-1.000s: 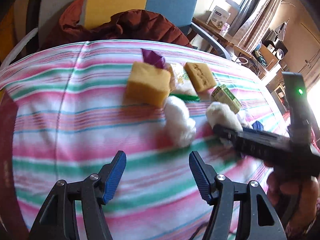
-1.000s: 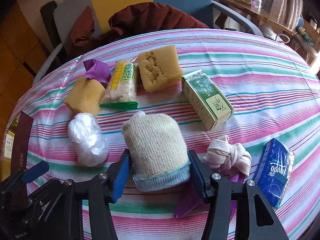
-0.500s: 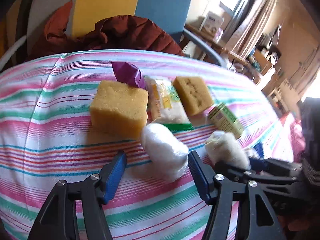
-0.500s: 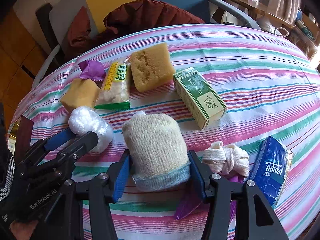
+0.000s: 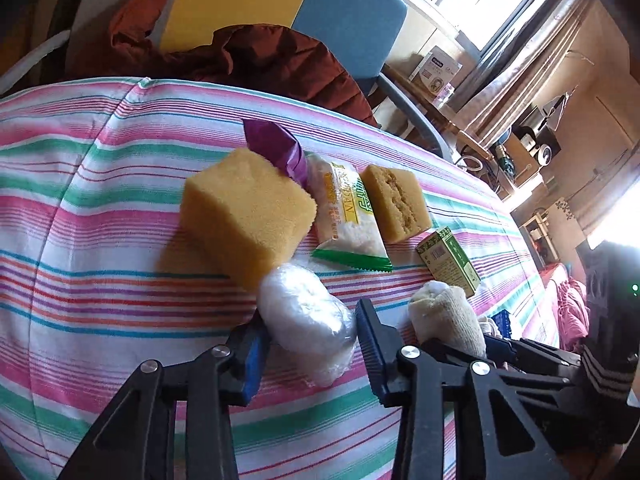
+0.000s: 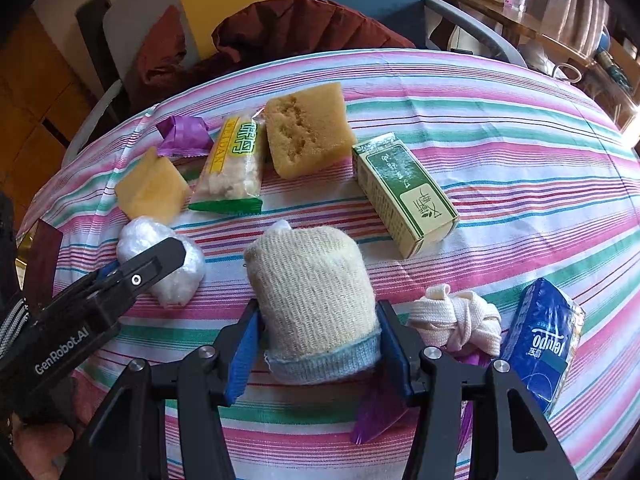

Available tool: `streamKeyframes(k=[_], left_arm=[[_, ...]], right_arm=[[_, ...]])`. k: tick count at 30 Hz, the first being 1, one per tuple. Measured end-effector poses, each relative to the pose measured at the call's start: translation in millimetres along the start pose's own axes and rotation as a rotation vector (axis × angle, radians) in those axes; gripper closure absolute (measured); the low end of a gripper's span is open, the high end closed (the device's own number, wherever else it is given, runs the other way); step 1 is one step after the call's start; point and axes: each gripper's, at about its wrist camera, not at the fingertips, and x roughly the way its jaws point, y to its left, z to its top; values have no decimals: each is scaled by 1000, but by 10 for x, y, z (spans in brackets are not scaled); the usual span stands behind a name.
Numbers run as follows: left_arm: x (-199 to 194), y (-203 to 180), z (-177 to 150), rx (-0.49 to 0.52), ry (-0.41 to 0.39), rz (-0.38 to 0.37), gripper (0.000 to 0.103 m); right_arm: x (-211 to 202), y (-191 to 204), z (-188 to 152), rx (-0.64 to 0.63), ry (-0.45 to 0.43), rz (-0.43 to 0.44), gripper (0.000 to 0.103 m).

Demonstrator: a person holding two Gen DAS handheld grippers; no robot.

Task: Organize objects
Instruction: 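Grasp the plastic-wrapped white ball with left gripper while right gripper holds the sock, then carry the ball and sock into the gold tray and open both grippers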

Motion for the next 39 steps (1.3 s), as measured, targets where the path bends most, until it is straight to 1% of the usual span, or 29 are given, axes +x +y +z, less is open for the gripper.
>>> streamKeyframes(k=[6, 10, 13, 15, 20, 25, 29, 31, 34, 39], left_arm=[[-286, 186, -291, 30, -78, -33, 62], [-454, 344, -441, 6, -95, -67, 62], [-583, 405, -558, 15, -108, -69, 62], [-648, 438, -622, 9, -114, -72, 62], [-830, 540, -771, -39, -107, -93, 63], [-1049, 633, -947, -48, -102, -86, 63], [-1268, 708, -1092, -45, -115, -79, 63], [-1436, 702, -1130, -26, -140, -80, 63], [-1698, 707, -1160, 0, -183, -68, 63], [-2113, 903, -1146, -27, -258, -31, 63]], right_arm=[[-24, 62, -19, -24, -36, -10, 48], [-10, 196, -40, -50, -52, 21, 49], [-22, 350, -102, -98, -70, 14, 49], [-36, 453, -141, -122, -82, 35, 49], [-69, 633, -258, -202, -108, 73, 49], [-8, 831, -312, -254, -128, 87, 49], [-6, 896, -379, -281, -139, 96, 49], [9, 915, -403, -298, -143, 84, 49], [-1, 920, -436, -290, -144, 79, 49], [10, 917, -449, -279, -150, 78, 49]])
